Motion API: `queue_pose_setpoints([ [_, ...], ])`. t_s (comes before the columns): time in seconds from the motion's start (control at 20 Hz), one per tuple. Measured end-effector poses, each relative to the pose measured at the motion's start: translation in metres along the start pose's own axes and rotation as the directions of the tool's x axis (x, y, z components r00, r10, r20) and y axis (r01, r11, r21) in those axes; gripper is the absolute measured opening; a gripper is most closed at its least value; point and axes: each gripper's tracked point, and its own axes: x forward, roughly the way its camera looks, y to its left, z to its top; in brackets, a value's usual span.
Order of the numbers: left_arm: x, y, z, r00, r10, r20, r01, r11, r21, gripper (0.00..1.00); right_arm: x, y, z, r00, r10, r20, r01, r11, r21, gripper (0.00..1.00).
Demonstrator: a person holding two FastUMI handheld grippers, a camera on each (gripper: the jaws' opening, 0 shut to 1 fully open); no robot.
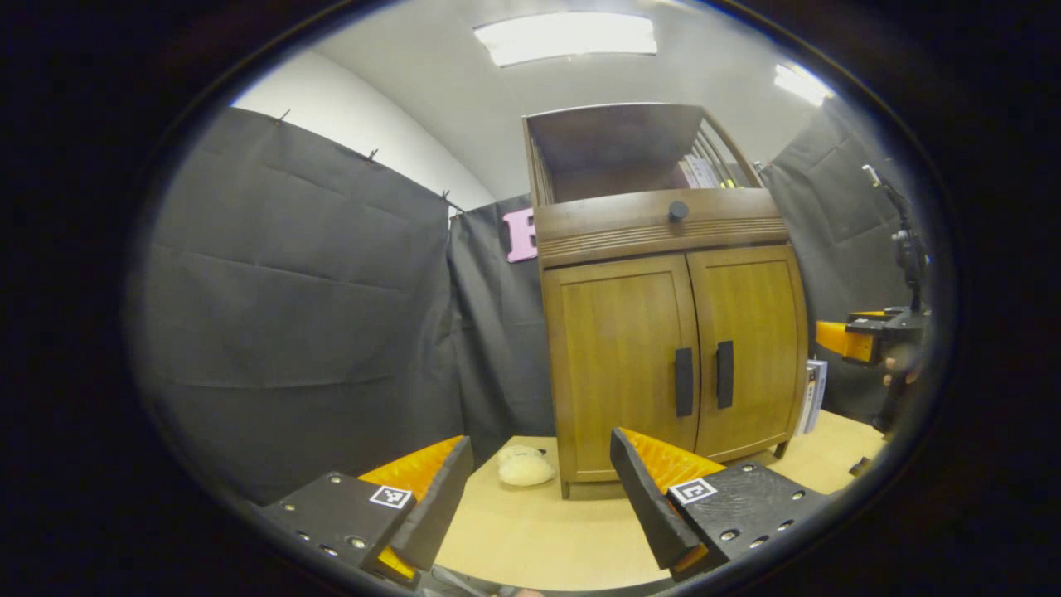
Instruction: Open the right door of the double-door shoe cabinet with the right hand, and open the left door with the left hand.
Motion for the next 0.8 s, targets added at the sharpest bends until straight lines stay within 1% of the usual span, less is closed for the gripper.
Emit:
queue_pose_setpoints([
  [0.4,-0.004,0.006,0.0,0.997,0.078,-0.009,-0.078,0.997,0.009,0.96,0.052,0.025,-0.001,0.999,0.05,0.005,-0.05,0.999,0.013,0.95],
  [0.8,-0.01,0.012,0.002,0.987,0.159,-0.014,-0.159,0.987,0.016,0.96,0.096,0.053,-0.029,0.995,0.09,-0.05,-0.09,0.996,0.007,0.96],
])
